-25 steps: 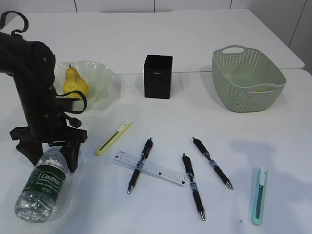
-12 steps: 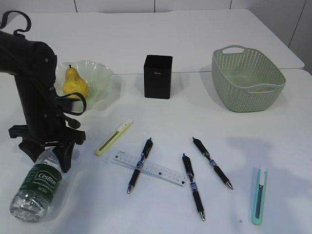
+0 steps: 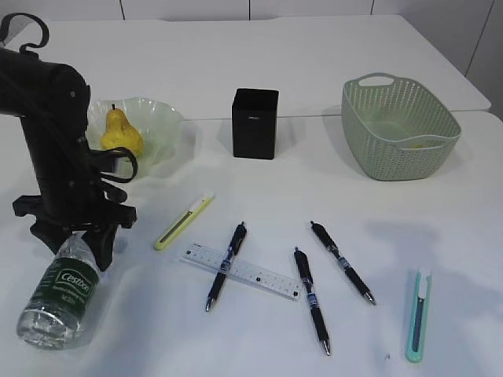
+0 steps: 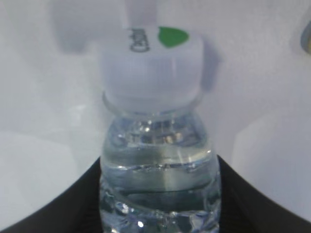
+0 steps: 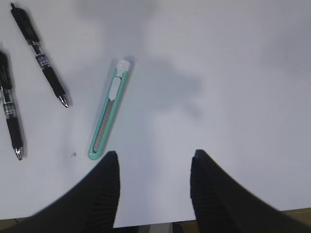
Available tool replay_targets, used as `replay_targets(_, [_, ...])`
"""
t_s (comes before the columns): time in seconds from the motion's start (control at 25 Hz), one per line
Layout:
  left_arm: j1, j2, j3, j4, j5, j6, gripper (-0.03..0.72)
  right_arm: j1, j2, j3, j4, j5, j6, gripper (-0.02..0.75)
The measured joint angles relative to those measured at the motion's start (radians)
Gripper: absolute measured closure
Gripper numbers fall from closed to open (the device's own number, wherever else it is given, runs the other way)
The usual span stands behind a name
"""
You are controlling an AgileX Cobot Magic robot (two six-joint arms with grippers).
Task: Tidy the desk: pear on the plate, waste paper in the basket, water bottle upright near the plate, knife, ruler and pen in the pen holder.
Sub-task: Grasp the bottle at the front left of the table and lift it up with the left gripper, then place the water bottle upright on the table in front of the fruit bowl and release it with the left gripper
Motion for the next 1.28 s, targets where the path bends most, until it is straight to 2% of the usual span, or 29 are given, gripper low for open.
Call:
replay_targets(0.32, [0.000, -0.154, 0.003, 0.120, -0.045, -0.075, 0.309, 0.000, 0.000, 0.000, 0.000, 0.000, 0.000, 0.351])
replay_targets(0.64, [0.000, -0.454, 0.035, 0.268, -0.136, -0.172, 0.309, 0.000, 0.000, 0.000, 0.000, 0.000, 0.000, 0.351])
replay_targets(0.76, [0.000, -0.582, 0.124, 0.326, -0.219, -0.216, 0.309, 0.000, 0.000, 0.000, 0.000, 0.000, 0.000, 0.351])
replay_targets(0.92, [0.000, -0.753, 0.319, 0.406, -0.388, -0.276, 0.309, 0.000, 0.000, 0.000, 0.000, 0.000, 0.000, 0.351])
replay_targets(1.12, [0.000, -0.892, 0.573, 0.513, -0.793, -0.296, 0.309, 0.000, 0.000, 0.000, 0.000, 0.000, -0.002, 0.351])
replay_targets(1.28, [0.000, -0.900, 0.692, 0.588, -1.082, -0.299, 0.309, 0.000, 0.000, 0.000, 0.000, -0.002, -0.002, 0.351])
